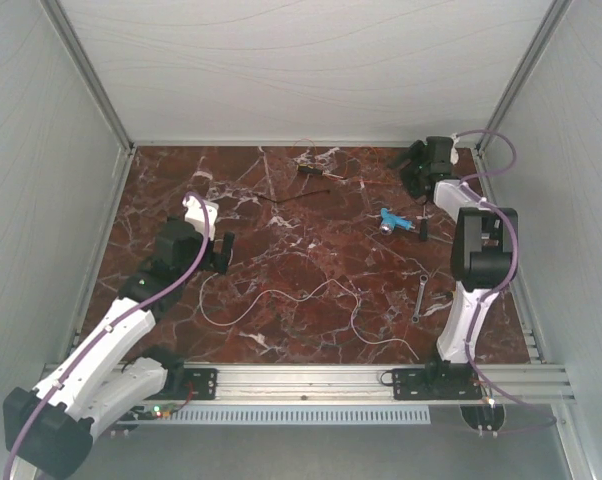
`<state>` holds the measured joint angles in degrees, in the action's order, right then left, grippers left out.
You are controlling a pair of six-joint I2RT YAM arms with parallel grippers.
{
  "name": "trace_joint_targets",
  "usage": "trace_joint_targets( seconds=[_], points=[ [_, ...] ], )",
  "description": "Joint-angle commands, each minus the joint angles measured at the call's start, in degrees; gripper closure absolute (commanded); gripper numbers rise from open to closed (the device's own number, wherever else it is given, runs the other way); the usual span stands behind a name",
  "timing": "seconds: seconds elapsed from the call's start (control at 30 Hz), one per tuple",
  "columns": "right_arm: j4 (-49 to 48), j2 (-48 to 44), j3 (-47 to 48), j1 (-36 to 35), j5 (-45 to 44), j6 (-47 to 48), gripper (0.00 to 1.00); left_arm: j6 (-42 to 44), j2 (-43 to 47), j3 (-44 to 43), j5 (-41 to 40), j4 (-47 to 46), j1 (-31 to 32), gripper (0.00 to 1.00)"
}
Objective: Zip-tie the wires
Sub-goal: Pick up the cable at the center of the board.
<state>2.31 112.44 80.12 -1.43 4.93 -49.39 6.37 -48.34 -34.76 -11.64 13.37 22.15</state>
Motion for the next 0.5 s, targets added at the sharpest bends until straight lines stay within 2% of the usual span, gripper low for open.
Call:
trace_joint_targets(
  seconds=[0.0, 0.2, 0.47],
  points=[
    [-2.10, 4.98, 6.03, 2.92, 7.57, -0.59, 0.27, -0.57, -0.35, -0.70, 1.60, -2.60, 0.00, 0.00],
    [-3.60, 11.84, 9.48, 4.13, 13.67, -3.27, 0.28, -0.39, -1.00, -0.79, 2.12, -2.63, -0.17, 0.00],
    [-6.90, 15.38, 10.00, 4.01, 16.12, -7.01, 0.33, -0.31, -1.72, -0.77, 2.81, -2.64, -0.34, 0.00]
  ],
)
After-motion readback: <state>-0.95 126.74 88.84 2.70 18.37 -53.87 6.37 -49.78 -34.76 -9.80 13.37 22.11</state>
